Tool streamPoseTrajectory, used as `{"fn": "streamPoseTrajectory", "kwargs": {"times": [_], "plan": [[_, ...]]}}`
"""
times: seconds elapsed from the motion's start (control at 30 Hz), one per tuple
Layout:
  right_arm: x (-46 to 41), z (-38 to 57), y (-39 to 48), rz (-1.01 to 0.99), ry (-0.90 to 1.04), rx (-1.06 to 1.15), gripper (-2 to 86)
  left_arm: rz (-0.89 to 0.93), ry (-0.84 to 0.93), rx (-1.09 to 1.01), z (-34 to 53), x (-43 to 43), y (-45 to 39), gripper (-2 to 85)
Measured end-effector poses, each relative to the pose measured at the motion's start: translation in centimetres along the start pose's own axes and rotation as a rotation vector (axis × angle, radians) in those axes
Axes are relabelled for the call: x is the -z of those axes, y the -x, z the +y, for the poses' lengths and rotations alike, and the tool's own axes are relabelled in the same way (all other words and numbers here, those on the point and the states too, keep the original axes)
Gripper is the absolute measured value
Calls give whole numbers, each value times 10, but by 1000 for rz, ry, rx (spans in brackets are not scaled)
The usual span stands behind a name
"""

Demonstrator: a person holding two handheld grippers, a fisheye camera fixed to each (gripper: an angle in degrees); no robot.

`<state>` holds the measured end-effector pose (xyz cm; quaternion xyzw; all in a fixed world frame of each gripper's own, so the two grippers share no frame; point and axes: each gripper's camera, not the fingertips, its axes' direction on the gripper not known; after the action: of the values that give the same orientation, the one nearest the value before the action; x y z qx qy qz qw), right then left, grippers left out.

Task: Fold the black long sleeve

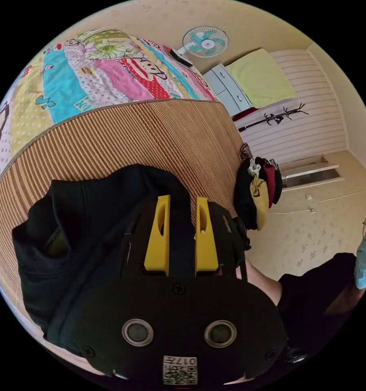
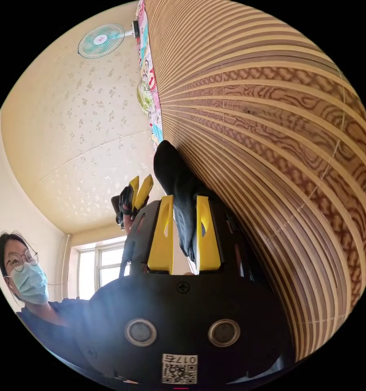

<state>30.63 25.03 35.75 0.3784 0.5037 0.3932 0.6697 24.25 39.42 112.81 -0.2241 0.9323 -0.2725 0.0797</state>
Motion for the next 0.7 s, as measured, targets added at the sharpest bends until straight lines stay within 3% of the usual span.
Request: {"fn": "streamPoseTrajectory", "kwargs": {"times": [0.13, 0.4, 0.7], "plan": [[-3, 1, 5, 23, -17, 11, 74, -25, 105, 48, -25, -40, 8, 93], [-7, 10, 1, 29, -60, 19, 22, 76, 32, -36, -22, -32, 3, -3], [-19, 29, 22, 164, -151, 100, 6, -89, 116, -108, -50, -43, 6, 0]]}}
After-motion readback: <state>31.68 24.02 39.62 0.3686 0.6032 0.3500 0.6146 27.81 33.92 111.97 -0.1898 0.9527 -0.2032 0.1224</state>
